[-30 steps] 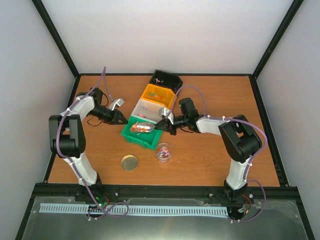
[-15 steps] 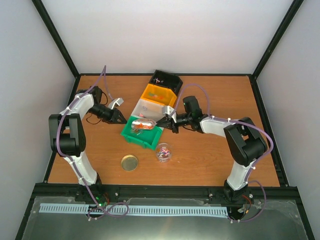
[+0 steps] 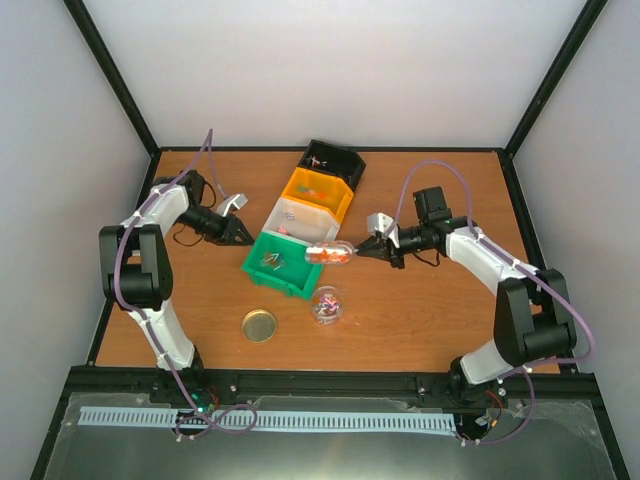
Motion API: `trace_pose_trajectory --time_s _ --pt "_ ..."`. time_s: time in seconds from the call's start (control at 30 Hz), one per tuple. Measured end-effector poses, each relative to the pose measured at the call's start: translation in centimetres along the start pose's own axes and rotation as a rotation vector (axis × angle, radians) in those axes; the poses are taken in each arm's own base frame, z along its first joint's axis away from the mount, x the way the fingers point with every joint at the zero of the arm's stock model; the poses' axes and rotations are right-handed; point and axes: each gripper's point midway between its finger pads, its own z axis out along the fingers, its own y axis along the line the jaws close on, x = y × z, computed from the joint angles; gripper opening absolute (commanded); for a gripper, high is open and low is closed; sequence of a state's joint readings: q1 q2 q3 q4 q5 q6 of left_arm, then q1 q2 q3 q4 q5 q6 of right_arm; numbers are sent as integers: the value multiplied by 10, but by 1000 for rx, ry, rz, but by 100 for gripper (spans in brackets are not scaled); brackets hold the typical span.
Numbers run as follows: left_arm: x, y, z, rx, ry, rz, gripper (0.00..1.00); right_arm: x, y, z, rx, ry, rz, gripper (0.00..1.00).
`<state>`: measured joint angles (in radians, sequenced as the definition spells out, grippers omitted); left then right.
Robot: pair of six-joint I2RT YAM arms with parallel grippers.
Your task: Pack the candies
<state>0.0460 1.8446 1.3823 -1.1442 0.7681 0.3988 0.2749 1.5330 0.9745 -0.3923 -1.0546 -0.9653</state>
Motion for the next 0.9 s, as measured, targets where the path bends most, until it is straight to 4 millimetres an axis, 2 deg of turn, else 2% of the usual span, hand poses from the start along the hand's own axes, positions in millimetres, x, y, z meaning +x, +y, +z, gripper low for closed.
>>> trace_pose_trajectory --time_s 0.23,0.5,0.7,0.9 --pt "-1 1 1 6 -2 -1 26 9 35 -18 -57 85 -40 3" --pt "-5 -1 1 17 -21 11 26 14 60 -34 -78 183 -74 3" --pt "-6 0 4 28 -30 15 26 29 71 -39 -106 295 -46 3" --pt "-2 1 9 45 -27 6 26 26 69 -42 -104 389 -60 3"
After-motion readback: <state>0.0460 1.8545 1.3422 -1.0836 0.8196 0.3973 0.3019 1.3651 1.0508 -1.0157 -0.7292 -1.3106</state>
